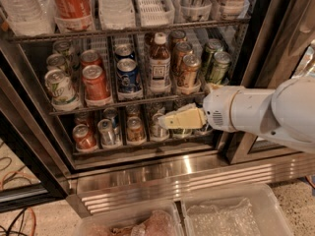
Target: Pick blue plastic bottle from middle shelf of fridge
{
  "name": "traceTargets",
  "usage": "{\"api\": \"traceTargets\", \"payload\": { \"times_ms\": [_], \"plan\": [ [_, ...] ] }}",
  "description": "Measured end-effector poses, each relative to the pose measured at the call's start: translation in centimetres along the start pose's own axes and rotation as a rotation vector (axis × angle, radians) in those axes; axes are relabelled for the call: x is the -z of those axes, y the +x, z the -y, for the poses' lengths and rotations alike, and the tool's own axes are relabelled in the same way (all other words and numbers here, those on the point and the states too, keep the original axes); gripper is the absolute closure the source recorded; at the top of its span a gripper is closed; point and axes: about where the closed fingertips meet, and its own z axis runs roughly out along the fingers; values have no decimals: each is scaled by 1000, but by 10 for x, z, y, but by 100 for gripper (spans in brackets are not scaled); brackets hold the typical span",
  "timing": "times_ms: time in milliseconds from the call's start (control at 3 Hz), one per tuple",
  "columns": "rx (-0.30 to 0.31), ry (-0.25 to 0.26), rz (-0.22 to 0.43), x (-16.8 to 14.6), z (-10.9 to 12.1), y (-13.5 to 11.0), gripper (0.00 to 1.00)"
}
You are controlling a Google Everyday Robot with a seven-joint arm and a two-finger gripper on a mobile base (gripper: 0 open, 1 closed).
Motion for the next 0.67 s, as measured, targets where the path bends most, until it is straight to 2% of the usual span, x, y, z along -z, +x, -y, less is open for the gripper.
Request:
{"api": "traceTargets", "payload": {
  "times_ms": [333,667],
  "plan": [
    [25,-21,73,-24,-33,-26,0],
    [25,-21,73,-24,-33,-26,0]
  ]
}}
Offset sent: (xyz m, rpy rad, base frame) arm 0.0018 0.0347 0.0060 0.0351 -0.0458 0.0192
